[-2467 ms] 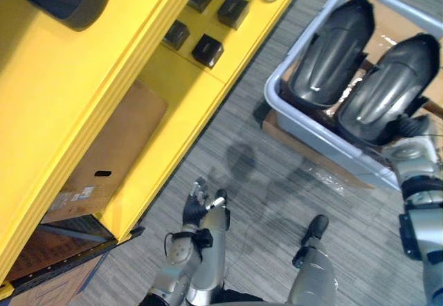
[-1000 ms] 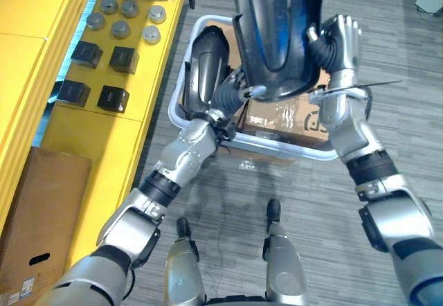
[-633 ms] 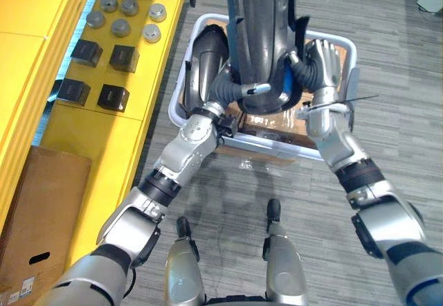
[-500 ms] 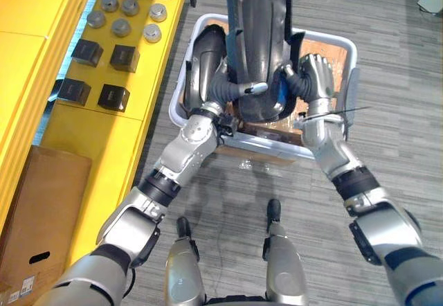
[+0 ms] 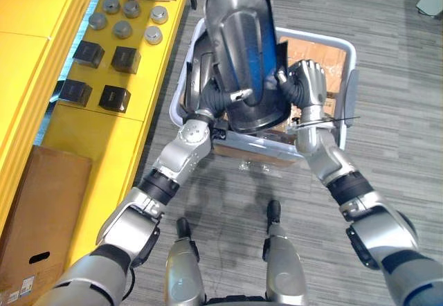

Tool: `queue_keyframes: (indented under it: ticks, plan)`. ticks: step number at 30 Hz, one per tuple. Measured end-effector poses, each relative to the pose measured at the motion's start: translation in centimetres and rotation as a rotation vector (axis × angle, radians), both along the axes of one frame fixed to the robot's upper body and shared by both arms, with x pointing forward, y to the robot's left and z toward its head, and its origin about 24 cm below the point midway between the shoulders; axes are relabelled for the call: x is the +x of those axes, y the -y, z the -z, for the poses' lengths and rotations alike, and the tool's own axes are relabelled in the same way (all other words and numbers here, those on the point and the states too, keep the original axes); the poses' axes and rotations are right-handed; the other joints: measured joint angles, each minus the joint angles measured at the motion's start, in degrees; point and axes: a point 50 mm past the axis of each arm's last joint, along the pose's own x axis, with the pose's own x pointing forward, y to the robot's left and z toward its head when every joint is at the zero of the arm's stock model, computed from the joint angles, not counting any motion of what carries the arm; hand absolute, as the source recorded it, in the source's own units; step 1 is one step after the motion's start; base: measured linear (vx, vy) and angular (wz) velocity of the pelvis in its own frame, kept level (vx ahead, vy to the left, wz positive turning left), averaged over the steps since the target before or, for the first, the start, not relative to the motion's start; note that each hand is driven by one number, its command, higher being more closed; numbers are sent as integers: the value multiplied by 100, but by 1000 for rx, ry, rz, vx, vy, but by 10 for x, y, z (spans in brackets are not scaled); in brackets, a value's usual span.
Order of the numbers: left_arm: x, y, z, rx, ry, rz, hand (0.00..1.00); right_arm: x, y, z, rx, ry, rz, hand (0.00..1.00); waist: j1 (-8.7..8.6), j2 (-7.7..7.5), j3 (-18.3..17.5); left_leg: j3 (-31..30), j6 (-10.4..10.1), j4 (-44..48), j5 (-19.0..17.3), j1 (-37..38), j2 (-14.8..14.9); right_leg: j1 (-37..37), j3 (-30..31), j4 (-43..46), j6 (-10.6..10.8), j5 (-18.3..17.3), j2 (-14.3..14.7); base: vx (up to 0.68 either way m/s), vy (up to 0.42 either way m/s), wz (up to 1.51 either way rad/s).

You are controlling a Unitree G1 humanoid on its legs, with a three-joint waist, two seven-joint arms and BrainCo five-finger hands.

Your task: Walk over and take plastic housings, then place them on the shelf

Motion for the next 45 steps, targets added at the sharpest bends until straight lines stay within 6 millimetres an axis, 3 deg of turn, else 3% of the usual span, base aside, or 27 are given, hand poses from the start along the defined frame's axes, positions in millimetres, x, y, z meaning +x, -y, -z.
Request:
queue_keyframes:
  ticks: [3, 9, 15, 19, 20, 27, 34, 37, 42, 45]
  plan:
    - [2, -3, 7, -45, -59, 16, 100, -3, -7, -2, -11, 21, -28, 100, -25, -18, -10, 6, 0, -2, 0, 7, 0, 1, 5, 0, 0, 0, 1, 0, 0, 0]
    - [3, -8, 21, -331, -205, 91, 100, -9, -20, -9, -53, 73, -80, 100, -72, -123, -67, 39, 0, -5, -1, 38, 0, 1, 35, -3, 0, 0, 1, 0, 0, 0]
    - [0, -10, 25, -575, -190, 121, 100, -15, -32, -14, -14, 122, -127, 100, -77, -125, -68, 79, 0, -23, 0, 93, 0, 17, 66, -3, 0, 0, 1, 1, 5, -2]
    - [-3, -14, 31, -641, -148, 97, 100, -18, -39, -11, 1, 119, -148, 100, -69, -129, -69, 164, 0, -100, -1, 251, 0, 98, 125, -24, 4, -3, 2, 6, 18, -7]
    - [-3, -13, 30, -660, -135, 94, 100, -19, -39, -11, 7, 129, -150, 0, -67, -131, -70, 164, 0, -102, -1, 243, 0, 98, 123, -32, 4, -3, 2, 0, 0, 0]
    - [-10, -8, 43, -733, -150, 71, 100, -34, -47, 12, 180, 115, -184, 0, -59, -209, -113, 205, 0, -215, 7, 492, -2, 286, 127, -48, 23, -38, 4, 0, 9, 0]
    - [-38, -6, 63, -606, -102, 9, 100, -63, -39, 39, 378, 103, -169, 0, -29, -422, -458, 301, -9, -439, -6, 830, -11, 544, 130, -202, 50, -91, 6, 20, 12, -1]
    - [-53, -10, 84, -456, -97, -73, 100, -75, -19, 47, 502, 91, -118, 0, -24, -411, -772, 340, -17, -507, -41, 947, -13, 659, 132, -286, 58, -97, 10, 59, 32, -5]
    - [-86, -50, 135, -180, -144, -353, 100, -106, 27, 62, 619, 97, 30, 0, -13, -335, -1188, 538, -45, -611, -136, 1300, -4, 899, 234, -432, 98, -115, 25, 34, 25, -16]
    - [-102, -65, 140, -54, -97, -469, 100, -122, 44, 73, 670, 67, 83, 0, 15, -287, -1310, 642, -53, -690, -138, 1450, -4, 941, 318, -435, 106, -122, 35, 7, 10, -13]
